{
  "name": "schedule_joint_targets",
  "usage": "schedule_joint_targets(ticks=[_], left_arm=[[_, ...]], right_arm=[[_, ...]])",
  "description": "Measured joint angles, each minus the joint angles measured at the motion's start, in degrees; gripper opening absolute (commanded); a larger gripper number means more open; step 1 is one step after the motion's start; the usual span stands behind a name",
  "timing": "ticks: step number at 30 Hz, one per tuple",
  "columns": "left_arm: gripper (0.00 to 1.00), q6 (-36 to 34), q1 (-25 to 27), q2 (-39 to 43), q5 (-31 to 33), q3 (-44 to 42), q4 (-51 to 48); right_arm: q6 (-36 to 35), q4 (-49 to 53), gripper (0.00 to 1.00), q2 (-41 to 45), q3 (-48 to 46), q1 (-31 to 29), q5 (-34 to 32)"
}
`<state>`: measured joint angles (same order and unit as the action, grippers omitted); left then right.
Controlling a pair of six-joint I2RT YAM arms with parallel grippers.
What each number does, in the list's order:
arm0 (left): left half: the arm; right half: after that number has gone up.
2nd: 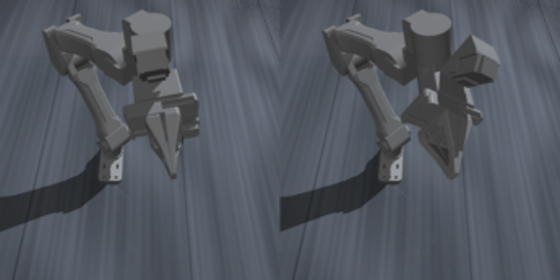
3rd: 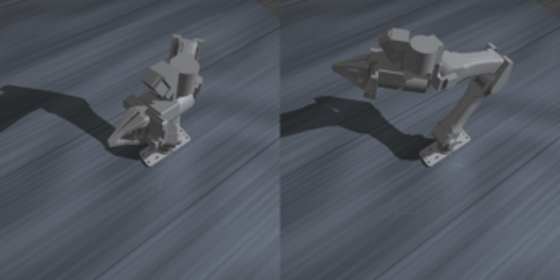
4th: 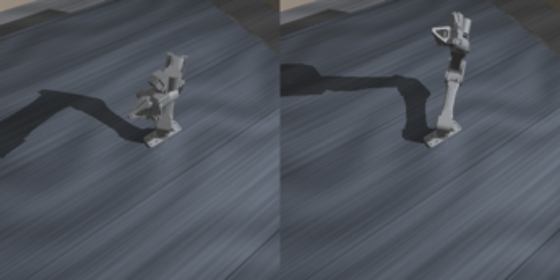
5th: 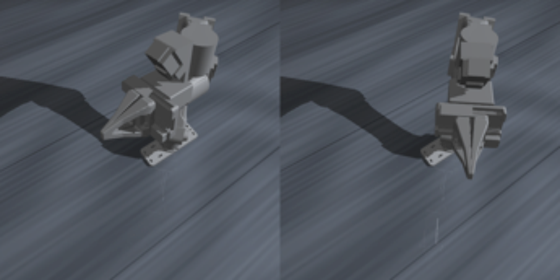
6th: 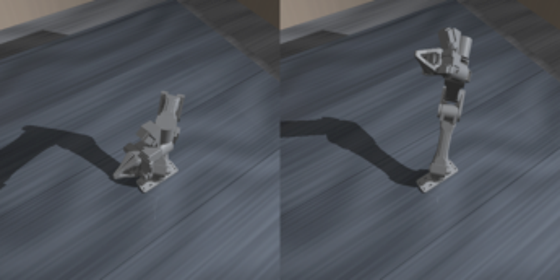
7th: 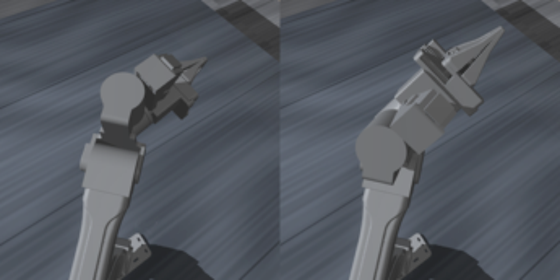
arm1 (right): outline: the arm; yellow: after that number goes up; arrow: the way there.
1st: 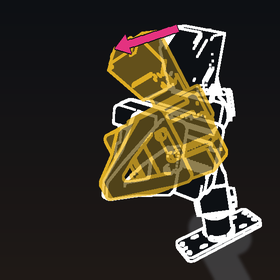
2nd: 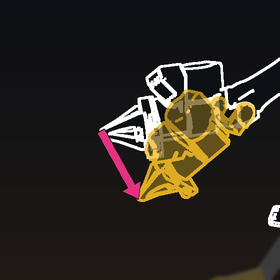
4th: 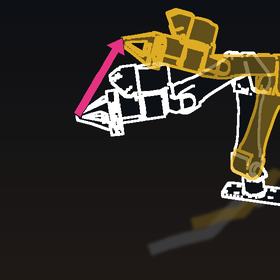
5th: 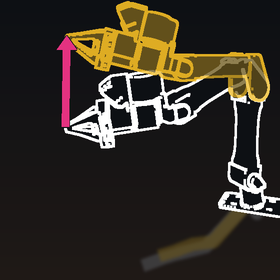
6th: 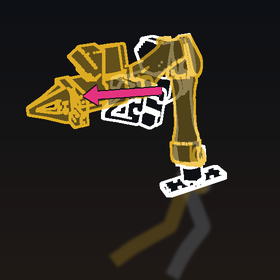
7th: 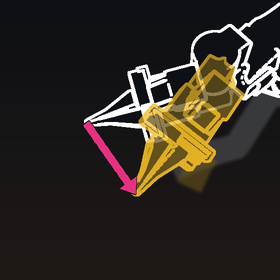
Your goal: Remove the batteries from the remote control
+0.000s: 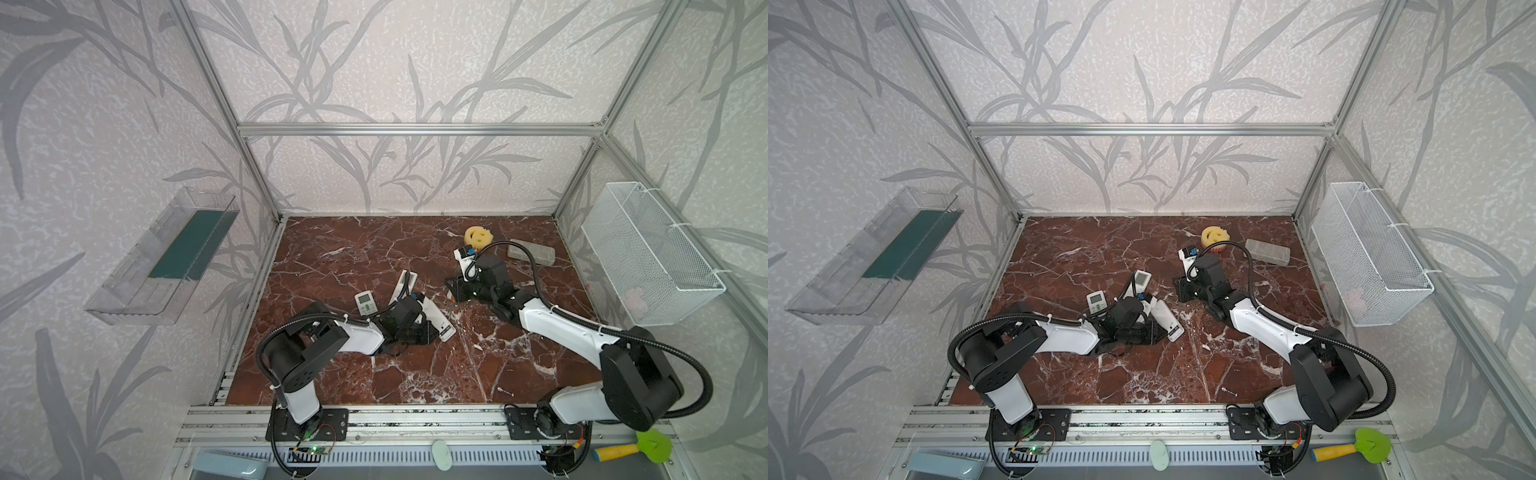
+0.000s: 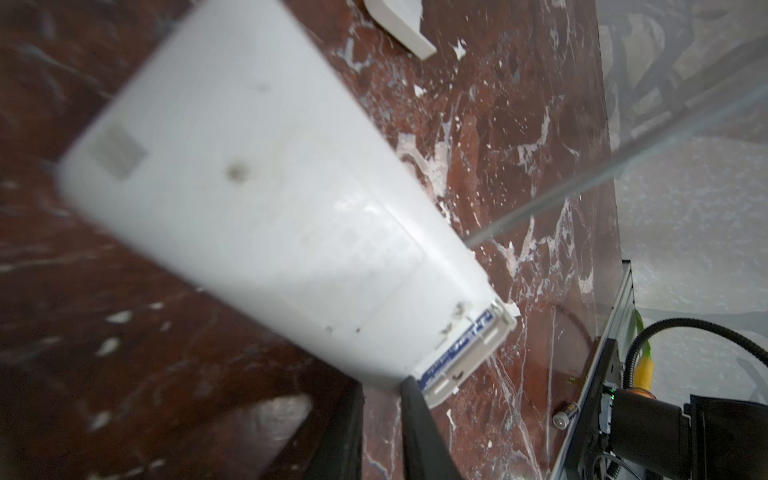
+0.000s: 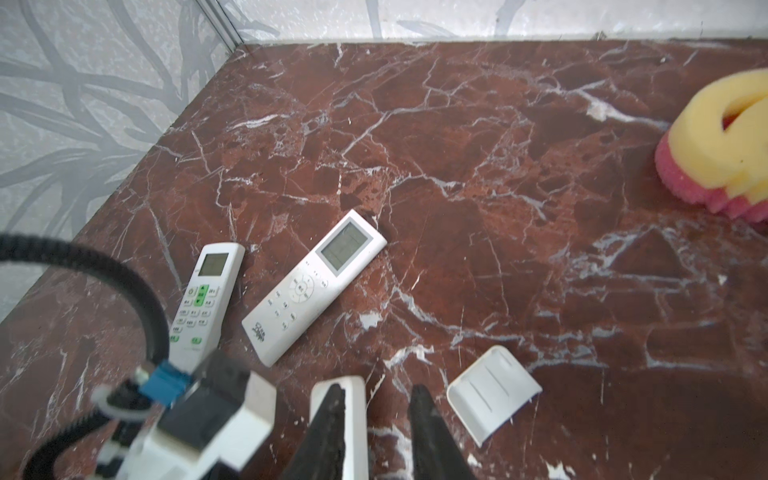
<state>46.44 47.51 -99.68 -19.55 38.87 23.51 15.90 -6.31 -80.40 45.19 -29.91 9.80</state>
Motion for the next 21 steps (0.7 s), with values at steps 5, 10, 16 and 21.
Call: schedule_joint_targets(ticks=[5, 10, 16, 21], left_arm=[[0.26, 0.26, -1.25, 1.09, 0.55, -0.04, 0.13], [0.27, 0.26, -1.31, 1.29, 0.52, -0.04, 0.00], [0.34, 0.17, -2.14, 5.42, 0.70, -0.42, -1.81], [0.37, 1.01, -4.42, 7.89, 0.50, -0.79, -3.30]], right_arm=[[1.09, 2.84, 0.00, 3.15, -2.67, -0.15, 0.15], [1.53, 4.98, 0.00, 3.63, -3.21, -0.15, -0.66], [-0.83, 9.77, 0.00, 7.67, -3.21, -1.20, -4.04], [-5.05, 10.54, 0.00, 12.04, -2.82, -7.80, -9.31]])
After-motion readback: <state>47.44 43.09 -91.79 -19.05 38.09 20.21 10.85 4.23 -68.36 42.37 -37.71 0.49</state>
